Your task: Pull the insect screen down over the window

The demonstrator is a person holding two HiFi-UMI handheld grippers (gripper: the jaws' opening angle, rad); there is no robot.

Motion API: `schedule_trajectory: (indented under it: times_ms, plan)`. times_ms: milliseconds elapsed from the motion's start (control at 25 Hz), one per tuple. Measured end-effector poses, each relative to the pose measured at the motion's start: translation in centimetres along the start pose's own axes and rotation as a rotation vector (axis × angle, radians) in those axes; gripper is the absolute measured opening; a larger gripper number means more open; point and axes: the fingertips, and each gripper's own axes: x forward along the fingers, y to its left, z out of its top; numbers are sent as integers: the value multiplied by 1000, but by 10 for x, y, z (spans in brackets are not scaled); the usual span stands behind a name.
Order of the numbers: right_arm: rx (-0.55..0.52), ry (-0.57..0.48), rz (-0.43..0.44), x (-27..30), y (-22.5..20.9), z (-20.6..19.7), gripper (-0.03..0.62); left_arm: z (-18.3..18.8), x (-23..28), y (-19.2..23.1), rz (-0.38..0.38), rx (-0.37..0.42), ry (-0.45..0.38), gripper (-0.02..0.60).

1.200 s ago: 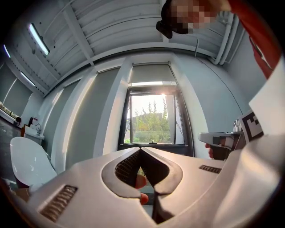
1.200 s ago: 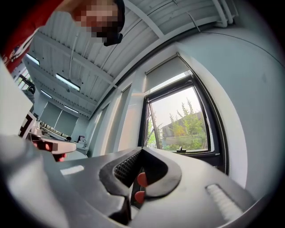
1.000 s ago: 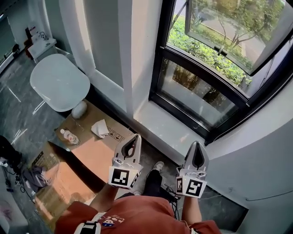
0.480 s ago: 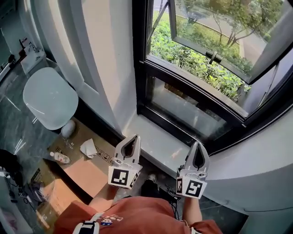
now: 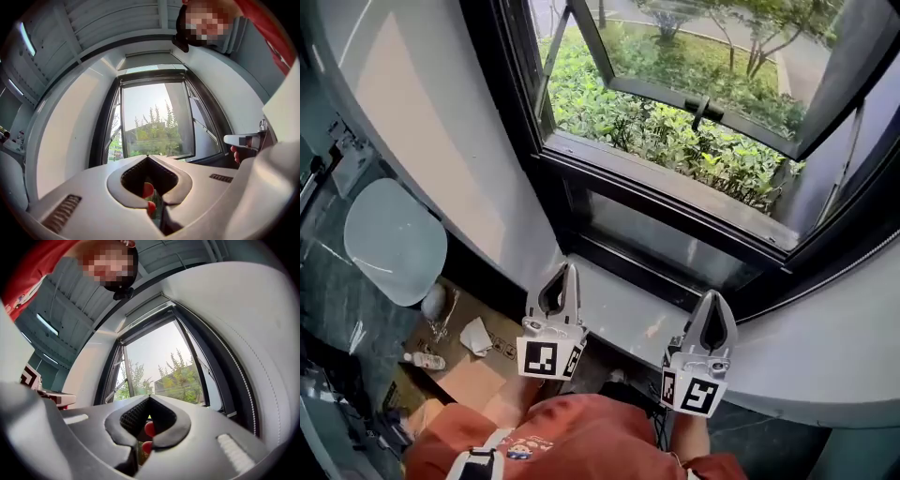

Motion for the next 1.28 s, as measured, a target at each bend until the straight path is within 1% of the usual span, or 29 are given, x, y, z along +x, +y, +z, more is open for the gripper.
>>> schedule_trajectory:
  times_ms: [160, 320, 400, 560, 760, 920, 1120, 1280]
  plan:
    - [-20, 3, -37, 8, -20, -4, 9, -1, 24, -20, -63, -5, -1, 6]
    - [-47, 8, -65, 14, -29, -7, 9, -7, 40, -31, -128, -14, 12, 5]
    - [-62, 14, -81, 17, -31, -10, 9, -11, 48, -34, -155, -21, 15, 5]
    - [-118, 15, -123, 24, -32, -10, 9, -17, 69, -35, -216, -62, -2, 5]
    - [-175, 12, -185, 38, -22, -5, 11, -19, 90, -29, -297, -101, -17, 5]
    - [-205, 0, -204, 52, -13, -3, 9, -18, 105, -17, -323, -118, -29, 5]
    - [-227, -11, -203, 62, -6, -2, 11, -18, 115, -3, -321, -117, -38, 5]
    - [-231, -33, -207, 70, -8, 5, 9, -11, 122, 1, -330, -110, -57, 5]
